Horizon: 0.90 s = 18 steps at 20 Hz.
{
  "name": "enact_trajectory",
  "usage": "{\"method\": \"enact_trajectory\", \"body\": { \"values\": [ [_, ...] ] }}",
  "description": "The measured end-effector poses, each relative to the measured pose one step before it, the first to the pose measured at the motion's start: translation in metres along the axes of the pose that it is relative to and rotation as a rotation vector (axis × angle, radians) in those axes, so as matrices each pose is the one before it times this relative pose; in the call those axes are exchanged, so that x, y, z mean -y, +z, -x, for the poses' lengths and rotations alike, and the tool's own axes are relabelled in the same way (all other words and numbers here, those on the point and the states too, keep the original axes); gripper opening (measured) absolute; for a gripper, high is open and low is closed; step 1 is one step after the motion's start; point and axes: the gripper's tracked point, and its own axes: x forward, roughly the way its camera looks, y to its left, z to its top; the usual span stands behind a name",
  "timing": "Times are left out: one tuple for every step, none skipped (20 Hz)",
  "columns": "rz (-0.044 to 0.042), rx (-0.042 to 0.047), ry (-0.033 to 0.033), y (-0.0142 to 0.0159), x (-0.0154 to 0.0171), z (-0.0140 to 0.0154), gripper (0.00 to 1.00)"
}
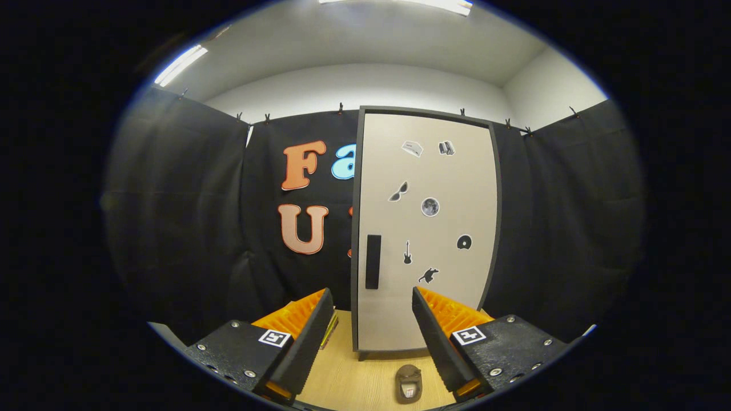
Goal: Open the shoe cabinet door, grab the shoes and put them into the shoe cabinet, then close the shoe cabinet door.
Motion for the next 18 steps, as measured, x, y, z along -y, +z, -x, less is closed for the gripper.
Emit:
{"method": "enact_trajectory", "body": {
  "values": [
    [0.00508, -0.00556, -0.00168, -0.00318, -0.00005, -0.01584, 0.88],
    [0.00268, -0.00898, -0.00353, -0.00435, 0.00191, -0.01297, 0.88],
    [-0.00136, -0.00107, -0.00245, -0.00100, 0.00110, -0.01223, 0.88],
    [-0.00160, 0.00150, -0.00256, -0.00037, 0.00070, -0.01089, 0.88],
    [-0.00166, 0.00058, -0.00081, -0.00105, 0.00176, -0.01066, 0.88],
    [-0.00117, 0.00261, 0.00217, 0.00038, 0.00097, -0.00976, 0.88],
    [0.00032, -0.00125, 0.00414, -0.00212, -0.00021, -0.01091, 0.88],
    [0.00356, -0.00548, 0.00418, -0.00147, 0.00020, -0.01085, 0.88],
    [0.00478, -0.00224, 0.00581, -0.00129, -0.00028, -0.01096, 0.88],
    [0.00621, 0.00165, 0.00383, -0.00026, -0.00046, -0.01017, 0.88],
    [0.00887, 0.00142, 0.00332, 0.00090, -0.00087, -0.00875, 0.88],
    [0.01242, 0.00174, 0.00004, -0.00118, 0.00020, -0.00963, 0.88],
    [0.01136, 0.00117, -0.00041, -0.00165, 0.00051, -0.00790, 0.88],
    [0.00741, 0.00461, 0.00320, -0.00014, -0.00068, -0.00756, 0.88],
    [0.00389, 0.00340, 0.00269, -0.00122, -0.00189, -0.00821, 0.88],
    [0.00333, 0.00254, 0.00209, -0.00075, -0.00108, -0.00775, 0.88],
    [0.00237, 0.00142, 0.00420, -0.00094, -0.00116, -0.00685, 0.88],
    [0.00367, 0.00339, -0.00254, -0.00111, -0.00013, -0.00702, 0.88]
  ]
}}
